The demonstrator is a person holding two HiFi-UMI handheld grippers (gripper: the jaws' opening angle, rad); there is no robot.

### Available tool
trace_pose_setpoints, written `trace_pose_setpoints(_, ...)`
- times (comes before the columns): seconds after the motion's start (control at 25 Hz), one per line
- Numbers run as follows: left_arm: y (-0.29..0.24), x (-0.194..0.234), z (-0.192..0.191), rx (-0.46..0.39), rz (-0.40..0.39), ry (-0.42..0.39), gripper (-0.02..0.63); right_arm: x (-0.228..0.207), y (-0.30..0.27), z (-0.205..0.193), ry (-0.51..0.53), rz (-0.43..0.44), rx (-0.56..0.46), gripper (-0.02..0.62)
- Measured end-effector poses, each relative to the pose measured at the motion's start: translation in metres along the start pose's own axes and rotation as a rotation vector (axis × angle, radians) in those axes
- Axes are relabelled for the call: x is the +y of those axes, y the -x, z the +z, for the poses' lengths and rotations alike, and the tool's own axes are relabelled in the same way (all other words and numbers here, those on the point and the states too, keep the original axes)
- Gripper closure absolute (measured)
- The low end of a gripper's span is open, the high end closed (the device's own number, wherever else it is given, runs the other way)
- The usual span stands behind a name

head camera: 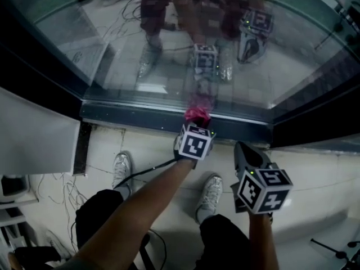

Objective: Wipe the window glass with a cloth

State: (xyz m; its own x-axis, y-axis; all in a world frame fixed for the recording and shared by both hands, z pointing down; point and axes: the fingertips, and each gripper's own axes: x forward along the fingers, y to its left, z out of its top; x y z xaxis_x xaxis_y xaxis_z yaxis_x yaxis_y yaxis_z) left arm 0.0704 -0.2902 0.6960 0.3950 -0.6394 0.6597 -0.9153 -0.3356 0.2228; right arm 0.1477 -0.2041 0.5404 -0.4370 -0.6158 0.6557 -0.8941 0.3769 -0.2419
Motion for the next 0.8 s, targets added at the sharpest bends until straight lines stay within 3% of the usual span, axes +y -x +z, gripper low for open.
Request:
trace_pose_setpoints(0.2,-0.020,-0.033,0.002,0.013,-0.023,-0.007,0.554,-0.026,0.013,-0.006,-0.025,-0.022,-0.014,0.603)
trace_pose_setpoints(0.8,-0.067,-0.149,0.019,0.013,-0.191,-0.067,0.554,-0.079,0.049,-0.020,-0.124,-0.076,-0.042,0.603)
